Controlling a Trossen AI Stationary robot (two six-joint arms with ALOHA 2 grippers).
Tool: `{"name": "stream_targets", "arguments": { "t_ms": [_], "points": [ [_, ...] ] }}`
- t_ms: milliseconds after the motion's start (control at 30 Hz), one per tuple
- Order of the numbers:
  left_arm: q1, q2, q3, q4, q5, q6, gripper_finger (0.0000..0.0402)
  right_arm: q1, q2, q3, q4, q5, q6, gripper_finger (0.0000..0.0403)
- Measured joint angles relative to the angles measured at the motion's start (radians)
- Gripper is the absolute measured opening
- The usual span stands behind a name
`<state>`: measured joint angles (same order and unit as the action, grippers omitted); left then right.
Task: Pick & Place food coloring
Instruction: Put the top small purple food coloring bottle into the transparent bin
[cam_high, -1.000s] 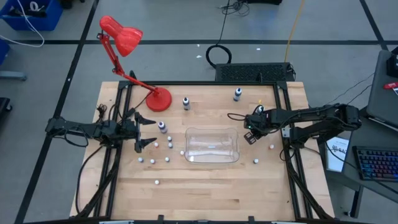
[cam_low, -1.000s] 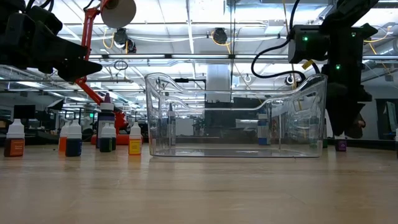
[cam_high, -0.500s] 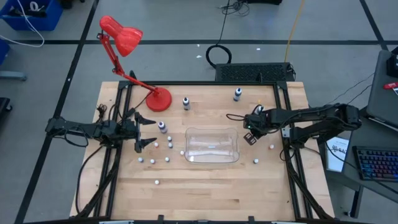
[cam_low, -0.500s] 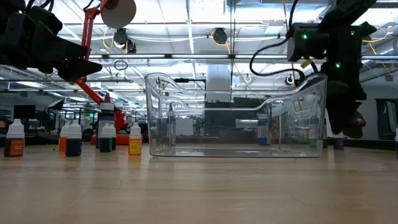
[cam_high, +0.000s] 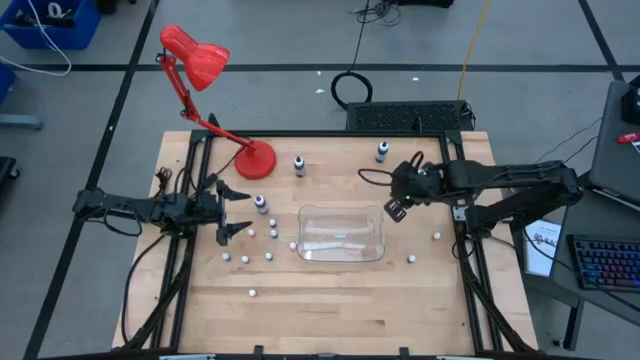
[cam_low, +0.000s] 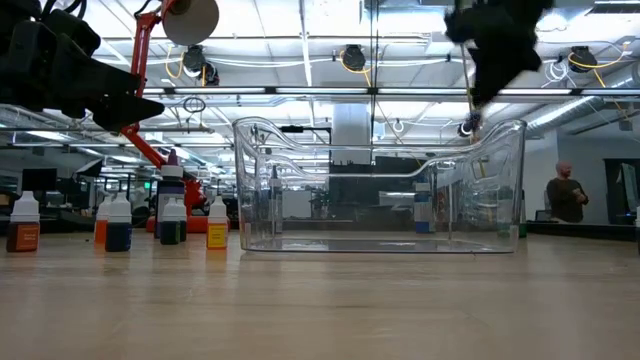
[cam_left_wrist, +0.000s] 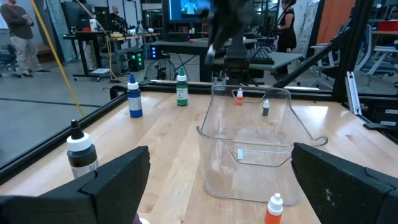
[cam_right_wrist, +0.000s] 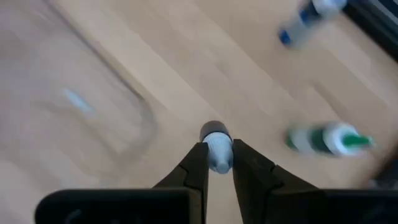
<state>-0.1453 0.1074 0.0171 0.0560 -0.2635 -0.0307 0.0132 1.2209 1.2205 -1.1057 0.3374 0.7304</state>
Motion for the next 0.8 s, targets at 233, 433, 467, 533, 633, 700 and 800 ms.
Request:
{"name": "stream_targets", "arguments": {
  "t_ms": [233,433,467,533,633,700,800],
  "points": [
    [0.000,0.000,0.000,0.000,0.000,0.000,0.0388,0.032,0.181,0.264,-0.009,-0.031,-0.091,0.0040],
    [0.000,0.000,0.000,0.000,0.000,0.000,0.0388,0.045,0.421,0.530,-0.081,-0.098,-0.210,0.0040],
    [0.000,0.000,0.000,0.000,0.000,0.000,0.0388,0.049,0.458,0.569,-0.084,-0.114,-0.229,0.0040],
    [0.000,0.000,0.000,0.000,0.000,0.000,0.0388,0.059,0.529,0.640,-0.088,-0.154,-0.265,0.0040],
    [0.000,0.000,0.000,0.000,0.000,0.000,0.0388,0.075,0.616,0.708,-0.100,-0.191,-0.302,0.0039],
    [0.000,0.000,0.000,0.000,0.000,0.000,0.0388,0.084,0.654,0.716,-0.100,-0.222,-0.309,0.0040],
    [0.000,0.000,0.000,0.000,0.000,0.000,0.0388,0.096,0.708,0.715,-0.113,-0.265,-0.309,0.0039]
  ]
}}
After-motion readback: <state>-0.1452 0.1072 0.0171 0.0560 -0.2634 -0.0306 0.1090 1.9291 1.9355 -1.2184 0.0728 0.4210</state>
